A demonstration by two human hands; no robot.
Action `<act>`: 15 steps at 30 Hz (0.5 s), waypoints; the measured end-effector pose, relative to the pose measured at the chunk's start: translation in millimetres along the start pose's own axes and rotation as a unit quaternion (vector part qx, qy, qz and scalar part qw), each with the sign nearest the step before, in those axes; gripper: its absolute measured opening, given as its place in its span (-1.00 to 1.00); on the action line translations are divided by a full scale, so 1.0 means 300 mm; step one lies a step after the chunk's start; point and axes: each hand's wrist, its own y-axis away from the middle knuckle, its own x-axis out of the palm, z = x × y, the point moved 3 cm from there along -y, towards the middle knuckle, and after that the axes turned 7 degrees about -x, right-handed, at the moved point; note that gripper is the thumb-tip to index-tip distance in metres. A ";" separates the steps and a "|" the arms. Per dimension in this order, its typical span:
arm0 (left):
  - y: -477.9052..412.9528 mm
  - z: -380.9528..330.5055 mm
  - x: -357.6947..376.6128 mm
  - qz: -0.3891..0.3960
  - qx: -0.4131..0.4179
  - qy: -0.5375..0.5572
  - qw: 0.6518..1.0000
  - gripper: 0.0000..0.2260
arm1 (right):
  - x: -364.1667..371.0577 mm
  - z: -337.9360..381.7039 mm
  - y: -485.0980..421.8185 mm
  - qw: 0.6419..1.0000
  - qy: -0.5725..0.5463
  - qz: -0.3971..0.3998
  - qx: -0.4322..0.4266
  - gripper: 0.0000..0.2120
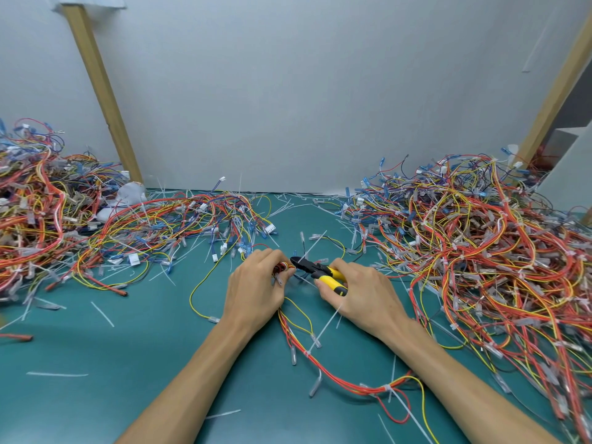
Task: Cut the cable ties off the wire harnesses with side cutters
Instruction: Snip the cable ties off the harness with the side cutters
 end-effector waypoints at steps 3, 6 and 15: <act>0.000 -0.002 -0.002 -0.002 0.000 0.000 1.000 -0.95 | 0.000 -0.001 0.001 1.000 0.008 -0.001 -0.002 -0.67; 0.002 0.000 -0.002 0.001 -0.001 -0.002 1.000 -0.95 | 0.000 0.000 0.002 1.000 0.017 -0.001 -0.004 -0.66; 0.001 -0.001 -0.003 0.003 -0.003 0.002 1.000 -0.95 | -0.003 0.002 0.003 1.000 0.008 0.000 -0.002 -0.67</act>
